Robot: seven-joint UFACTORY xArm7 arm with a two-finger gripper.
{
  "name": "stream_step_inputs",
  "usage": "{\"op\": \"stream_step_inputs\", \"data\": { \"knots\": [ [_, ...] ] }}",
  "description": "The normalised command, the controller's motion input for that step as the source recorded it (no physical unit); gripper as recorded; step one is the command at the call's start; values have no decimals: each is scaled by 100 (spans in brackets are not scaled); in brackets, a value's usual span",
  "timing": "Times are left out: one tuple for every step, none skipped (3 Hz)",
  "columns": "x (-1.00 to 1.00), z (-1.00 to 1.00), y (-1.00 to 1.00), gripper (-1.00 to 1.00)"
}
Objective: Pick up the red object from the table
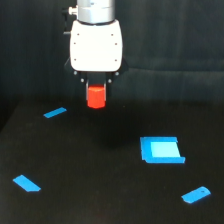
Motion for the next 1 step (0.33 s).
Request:
{"op": "stream_step_inputs", "data": {
  "knots": [
    [-11, 13, 4, -100]
  ]
}}
